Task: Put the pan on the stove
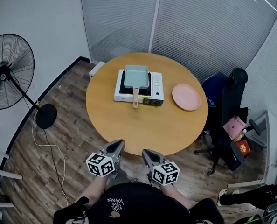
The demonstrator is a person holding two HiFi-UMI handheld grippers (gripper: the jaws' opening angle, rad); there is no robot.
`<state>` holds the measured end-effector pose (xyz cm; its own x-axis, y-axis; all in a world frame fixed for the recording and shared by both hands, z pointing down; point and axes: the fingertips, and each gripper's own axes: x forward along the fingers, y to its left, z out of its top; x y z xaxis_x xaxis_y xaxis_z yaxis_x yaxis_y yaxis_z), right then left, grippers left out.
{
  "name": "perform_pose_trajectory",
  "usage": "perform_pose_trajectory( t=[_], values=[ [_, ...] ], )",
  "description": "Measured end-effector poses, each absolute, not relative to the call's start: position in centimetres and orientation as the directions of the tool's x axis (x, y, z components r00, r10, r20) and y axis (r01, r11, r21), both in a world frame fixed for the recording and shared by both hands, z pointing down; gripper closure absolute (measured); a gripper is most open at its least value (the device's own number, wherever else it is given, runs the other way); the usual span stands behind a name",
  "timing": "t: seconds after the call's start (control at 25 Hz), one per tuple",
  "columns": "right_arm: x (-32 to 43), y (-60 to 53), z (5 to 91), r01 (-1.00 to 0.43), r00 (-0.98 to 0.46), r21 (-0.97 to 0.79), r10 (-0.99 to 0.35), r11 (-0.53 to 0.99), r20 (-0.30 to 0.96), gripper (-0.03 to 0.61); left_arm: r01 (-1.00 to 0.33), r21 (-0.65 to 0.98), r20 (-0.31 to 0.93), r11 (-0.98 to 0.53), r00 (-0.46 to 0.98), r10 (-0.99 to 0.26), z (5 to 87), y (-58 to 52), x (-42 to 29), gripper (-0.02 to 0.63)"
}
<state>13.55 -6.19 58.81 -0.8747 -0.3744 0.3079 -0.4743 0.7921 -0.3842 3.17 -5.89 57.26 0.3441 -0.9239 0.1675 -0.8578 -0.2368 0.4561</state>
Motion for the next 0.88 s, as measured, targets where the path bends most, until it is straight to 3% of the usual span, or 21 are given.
perform_pose_trajectory(
  t=[0.88],
  values=[
    [14.6,-5.3,59.7,-0.504,-0.86,-0.391,-0.404,0.77,0.311,0.568,-0.857,0.464,0.173,-0.224,0.335,-0.926,57.9,-4.4,3.8,0.603]
  ],
)
